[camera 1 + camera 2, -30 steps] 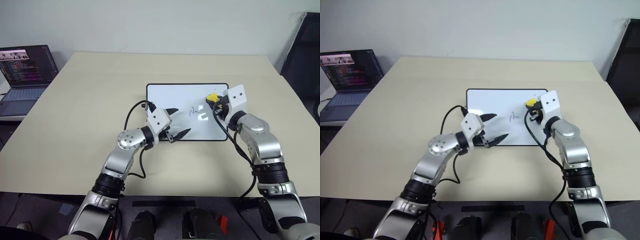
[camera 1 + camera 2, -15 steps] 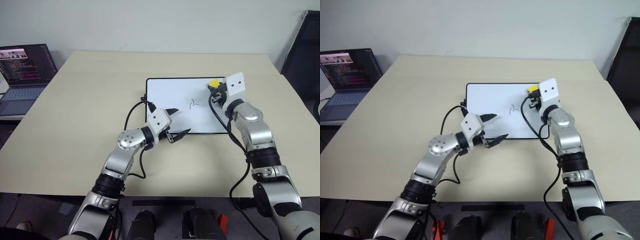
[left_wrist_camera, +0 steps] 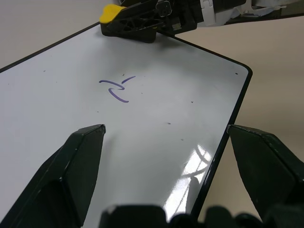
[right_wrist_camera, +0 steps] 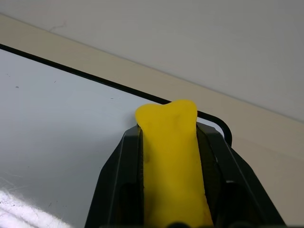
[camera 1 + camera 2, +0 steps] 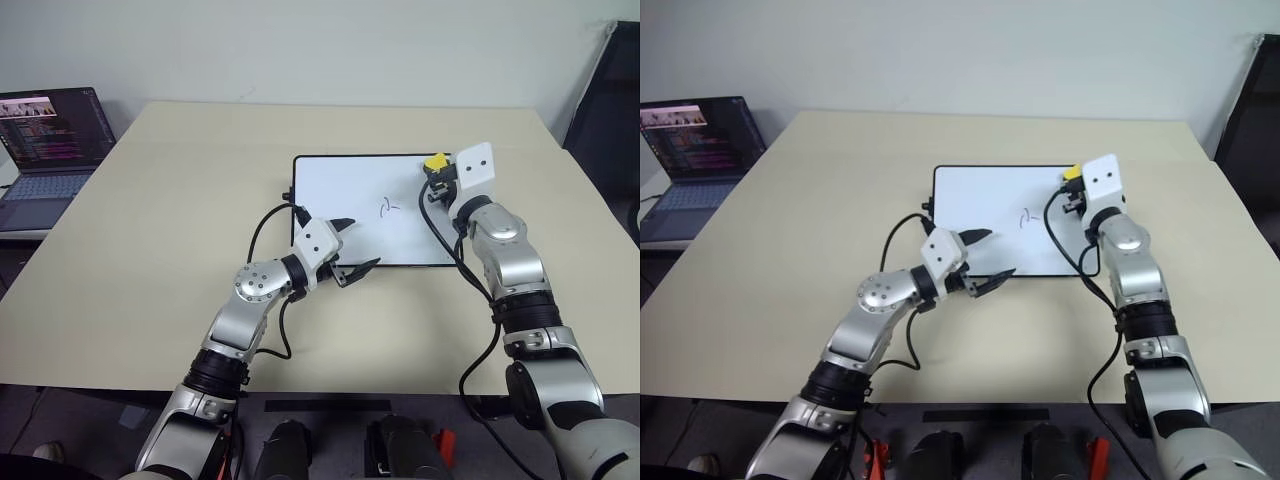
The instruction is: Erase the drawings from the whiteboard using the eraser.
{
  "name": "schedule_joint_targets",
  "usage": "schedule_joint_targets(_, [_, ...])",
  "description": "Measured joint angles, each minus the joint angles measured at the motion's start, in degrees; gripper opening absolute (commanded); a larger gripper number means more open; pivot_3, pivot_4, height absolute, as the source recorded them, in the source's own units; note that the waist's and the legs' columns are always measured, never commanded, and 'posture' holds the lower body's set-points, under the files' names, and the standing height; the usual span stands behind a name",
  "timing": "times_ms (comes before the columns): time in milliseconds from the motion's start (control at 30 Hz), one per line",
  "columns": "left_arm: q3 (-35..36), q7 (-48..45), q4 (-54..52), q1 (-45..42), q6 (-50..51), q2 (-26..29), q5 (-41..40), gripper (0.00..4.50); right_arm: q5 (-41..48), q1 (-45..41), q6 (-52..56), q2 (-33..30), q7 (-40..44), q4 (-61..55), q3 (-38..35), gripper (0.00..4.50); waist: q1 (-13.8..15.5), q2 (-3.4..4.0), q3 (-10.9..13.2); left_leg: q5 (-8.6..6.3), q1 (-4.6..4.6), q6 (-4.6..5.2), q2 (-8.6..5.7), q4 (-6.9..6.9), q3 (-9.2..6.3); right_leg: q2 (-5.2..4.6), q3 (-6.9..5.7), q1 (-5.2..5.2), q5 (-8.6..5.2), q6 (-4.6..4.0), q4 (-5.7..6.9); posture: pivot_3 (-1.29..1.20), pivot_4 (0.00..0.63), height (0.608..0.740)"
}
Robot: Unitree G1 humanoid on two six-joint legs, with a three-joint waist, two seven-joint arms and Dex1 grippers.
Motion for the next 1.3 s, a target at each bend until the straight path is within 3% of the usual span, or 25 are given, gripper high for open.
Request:
schedule_joint_targets(400, [-0.2,-0.3,0.0,0.0,0.0,-0.2,0.0,4.50,6.6,12.0,14.3,0.4,8.0,-19.1,0.2,1.18,-0.4,0.01,0.0,0.00,0.23,0.00,0.11,0.01,0.05,0.15,0.09,0.11,0.02,-0.03,0.09,0.00,0.150,0.740])
schedule_joint_targets(800, [-0.2,-0.4,-0.6,0.6,0.3,-0.2,0.0,4.50,8.0,14.2,16.0,-0.9,8.6,-23.2,-2.0,1.18,0.0,0.01,0.0,0.00,-0.11,0.00,0.06,0.00,0.02,0.11,0.05,-0.15,0.02,-0.02,-0.01,0.00,0.150,0.740])
schedule_joint_targets(1100, [1.5,3.1,-12.5,11.7,5.7,2.1,-0.2,4.50,11.8,24.6,16.6,-2.7,9.8,-41.6,-4.4,1.18,-0.1,0.02,0.0,-0.02,-0.18,-0.02,0.09,-0.13,0.02,0.09,0.07,-0.28,-0.01,-0.04,-0.03,0.00,0.150,0.740])
schedule_joint_targets(1300, [1.2,6.6,-17.1,17.9,7.4,4.1,2.6,4.50,11.4,27.0,15.8,-1.2,9.7,-44.6,-1.4,1.18,-0.1,0.02,0.0,-0.01,-0.05,-0.01,0.10,-0.03,0.05,0.11,0.09,-0.20,0.00,-0.04,0.04,0.00,0.150,0.740])
